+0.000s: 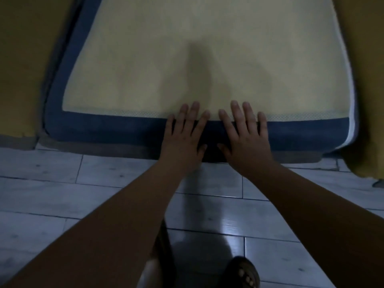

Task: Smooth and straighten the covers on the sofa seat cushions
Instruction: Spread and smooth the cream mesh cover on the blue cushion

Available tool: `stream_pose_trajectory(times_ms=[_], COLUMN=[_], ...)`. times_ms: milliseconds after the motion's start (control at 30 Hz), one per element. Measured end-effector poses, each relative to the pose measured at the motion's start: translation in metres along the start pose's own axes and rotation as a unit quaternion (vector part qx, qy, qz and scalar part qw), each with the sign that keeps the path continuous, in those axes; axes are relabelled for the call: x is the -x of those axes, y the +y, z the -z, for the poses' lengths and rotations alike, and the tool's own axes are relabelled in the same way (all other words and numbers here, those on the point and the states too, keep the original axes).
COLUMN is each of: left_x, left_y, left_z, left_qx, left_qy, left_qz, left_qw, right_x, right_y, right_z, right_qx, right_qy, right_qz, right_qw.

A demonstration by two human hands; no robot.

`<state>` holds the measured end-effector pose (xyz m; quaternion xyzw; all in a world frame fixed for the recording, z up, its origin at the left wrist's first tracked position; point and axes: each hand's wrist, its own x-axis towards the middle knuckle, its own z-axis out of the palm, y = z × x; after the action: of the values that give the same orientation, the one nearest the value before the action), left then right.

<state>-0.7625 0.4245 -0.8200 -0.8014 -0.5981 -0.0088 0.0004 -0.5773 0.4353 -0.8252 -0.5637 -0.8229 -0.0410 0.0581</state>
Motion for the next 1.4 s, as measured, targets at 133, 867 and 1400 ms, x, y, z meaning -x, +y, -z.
stream_pose_trajectory(times_ms=[133, 867, 1400], left_x=[0.022, 0.033, 0.019], left_y=[-0.016, -0.046, -0.027], left_z=[-0.002, -0.081, 0.021], left_qx=[-0.011, -0.102, 0.046], left_qy=[0.067, 0.322, -0.142], left_qz=[-0.051, -0.167, -0.022], left_qw=[0.996, 0.926, 0.988], right_x=[0.010, 0.028, -0.010], right_y=[-0.007, -0.050, -0.079], right_z=[-0.006, -0.074, 0.038], right_qx=[0.020, 0.053, -0.033], right_qy=[0.031, 0.213, -0.193], right_qz=[-0.011, -0.001, -0.029], right_qw=[0.999, 0.976, 0.980])
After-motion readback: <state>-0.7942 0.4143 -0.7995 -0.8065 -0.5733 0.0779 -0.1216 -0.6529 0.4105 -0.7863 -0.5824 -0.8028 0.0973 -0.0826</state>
